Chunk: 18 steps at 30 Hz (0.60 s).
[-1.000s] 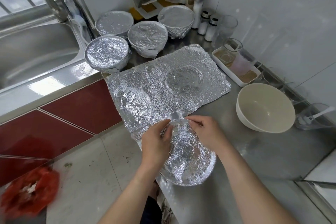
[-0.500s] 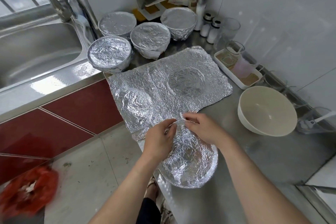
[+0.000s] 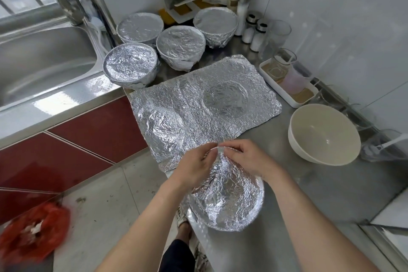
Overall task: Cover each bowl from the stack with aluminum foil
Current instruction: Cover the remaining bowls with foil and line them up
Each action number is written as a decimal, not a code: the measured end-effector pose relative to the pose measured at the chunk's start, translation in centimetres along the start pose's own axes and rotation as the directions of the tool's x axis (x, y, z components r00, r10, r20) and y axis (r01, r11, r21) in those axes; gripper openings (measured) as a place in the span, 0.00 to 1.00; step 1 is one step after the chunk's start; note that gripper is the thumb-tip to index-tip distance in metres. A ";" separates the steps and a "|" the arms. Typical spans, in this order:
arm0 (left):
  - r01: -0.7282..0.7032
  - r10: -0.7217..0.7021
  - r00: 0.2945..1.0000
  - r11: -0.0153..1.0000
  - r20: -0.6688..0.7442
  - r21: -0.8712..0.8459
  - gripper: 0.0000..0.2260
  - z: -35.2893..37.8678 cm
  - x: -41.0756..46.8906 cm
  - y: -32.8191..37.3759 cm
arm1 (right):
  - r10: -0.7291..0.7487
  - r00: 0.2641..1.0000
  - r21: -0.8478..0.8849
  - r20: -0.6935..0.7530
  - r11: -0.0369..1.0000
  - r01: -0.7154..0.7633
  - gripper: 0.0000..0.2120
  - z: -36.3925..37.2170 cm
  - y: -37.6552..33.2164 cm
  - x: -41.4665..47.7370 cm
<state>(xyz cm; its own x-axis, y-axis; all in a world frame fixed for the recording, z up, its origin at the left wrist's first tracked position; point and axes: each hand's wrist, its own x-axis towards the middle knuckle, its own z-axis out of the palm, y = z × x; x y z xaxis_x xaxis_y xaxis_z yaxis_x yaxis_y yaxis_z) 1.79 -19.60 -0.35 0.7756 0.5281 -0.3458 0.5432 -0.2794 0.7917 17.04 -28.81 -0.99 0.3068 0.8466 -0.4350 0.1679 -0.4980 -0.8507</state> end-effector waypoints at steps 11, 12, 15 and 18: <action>-0.032 0.045 0.990 0.995 -0.131 0.097 0.18 1.1 0.1 -1.4 | 0.014 0.997 -0.064 -0.082 0.998 -0.019 0.15 0.0 0.4 -1.5; -0.024 0.038 0.988 0.995 -0.151 0.093 0.18 1.2 -0.1 -1.5 | 0.014 0.996 -0.070 -0.089 0.997 -0.020 0.15 -0.1 0.1 -1.8; 0.035 -0.024 0.953 0.999 -0.303 0.031 0.19 1.7 -1.1 -1.5 | -0.002 0.968 -0.121 -0.251 0.992 -0.029 0.19 -1.4 0.6 -2.8; 0.159 -0.158 0.878 0.987 -0.452 -0.036 0.17 2.0 -2.6 -1.7 | 0.043 0.906 0.032 -0.422 0.999 -0.032 0.20 -2.3 2.1 -4.0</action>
<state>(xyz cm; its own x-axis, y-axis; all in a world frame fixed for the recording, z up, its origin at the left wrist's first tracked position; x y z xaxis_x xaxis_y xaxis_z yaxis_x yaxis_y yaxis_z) -0.47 -22.06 -1.80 0.4497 0.8702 -0.2013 0.6479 -0.1627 0.7442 18.29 -33.66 -0.38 0.6802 0.6661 -0.3059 0.1280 -0.5189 -0.8452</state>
